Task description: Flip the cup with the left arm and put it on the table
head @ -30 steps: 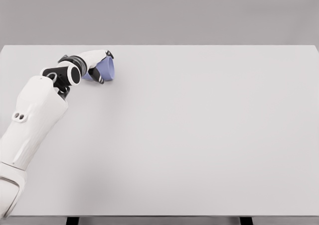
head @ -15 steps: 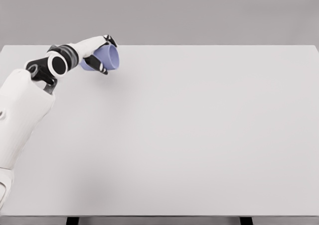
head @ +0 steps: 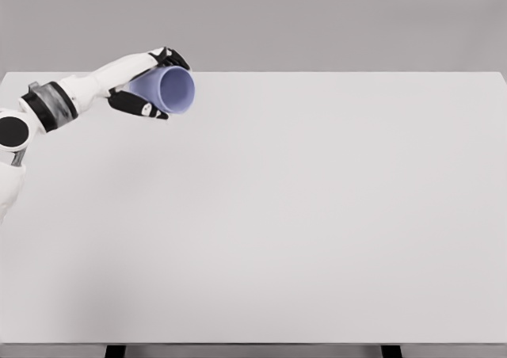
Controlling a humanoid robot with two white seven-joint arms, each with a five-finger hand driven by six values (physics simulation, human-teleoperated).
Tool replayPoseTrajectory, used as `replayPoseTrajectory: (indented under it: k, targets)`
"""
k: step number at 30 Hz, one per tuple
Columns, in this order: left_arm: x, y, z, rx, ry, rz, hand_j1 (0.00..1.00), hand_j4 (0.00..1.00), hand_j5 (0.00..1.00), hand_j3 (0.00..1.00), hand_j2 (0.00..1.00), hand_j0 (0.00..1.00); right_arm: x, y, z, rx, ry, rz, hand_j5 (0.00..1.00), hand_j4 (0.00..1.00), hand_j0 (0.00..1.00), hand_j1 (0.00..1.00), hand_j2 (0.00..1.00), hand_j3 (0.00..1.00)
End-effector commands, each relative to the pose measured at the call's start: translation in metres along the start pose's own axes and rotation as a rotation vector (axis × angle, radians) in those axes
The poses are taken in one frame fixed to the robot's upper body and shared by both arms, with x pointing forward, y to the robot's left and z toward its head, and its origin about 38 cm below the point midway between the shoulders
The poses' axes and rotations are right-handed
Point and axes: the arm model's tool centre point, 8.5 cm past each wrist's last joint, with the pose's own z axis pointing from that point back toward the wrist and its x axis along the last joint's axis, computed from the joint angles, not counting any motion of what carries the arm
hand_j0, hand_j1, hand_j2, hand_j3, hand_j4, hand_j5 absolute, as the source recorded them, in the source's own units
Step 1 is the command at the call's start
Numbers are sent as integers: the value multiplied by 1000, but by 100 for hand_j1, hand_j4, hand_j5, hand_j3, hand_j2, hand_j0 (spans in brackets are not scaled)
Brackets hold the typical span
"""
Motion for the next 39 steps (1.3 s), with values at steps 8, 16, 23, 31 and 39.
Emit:
replayPoseTrajectory:
  k: [8, 16, 23, 31, 39]
  targets:
    - [-36, -10, 28, 191, -121, 289, 34, 34, 34, 34, 34, 34, 0, 0, 0, 0, 1, 0, 100, 100, 100, 100, 100, 100]
    - [-51, -31, 45, 347, -183, 535, 35, 35, 35, 35, 35, 35, 0, 0, 0, 0, 1, 0, 100, 100, 100, 100, 100, 100]
    - [-69, -59, 50, 408, -154, 682, 36, 36, 36, 36, 36, 36, 0, 0, 0, 0, 0, -1, 100, 100, 100, 100, 100, 100]
    - [-97, -83, 57, 436, -68, 878, 36, 36, 36, 36, 36, 36, 0, 0, 0, 0, 0, 0, 100, 100, 100, 100, 100, 100]
    - [-113, -105, 61, 452, -13, 977, 37, 37, 37, 37, 37, 37, 0, 0, 0, 0, 1, 0, 100, 100, 100, 100, 100, 100]
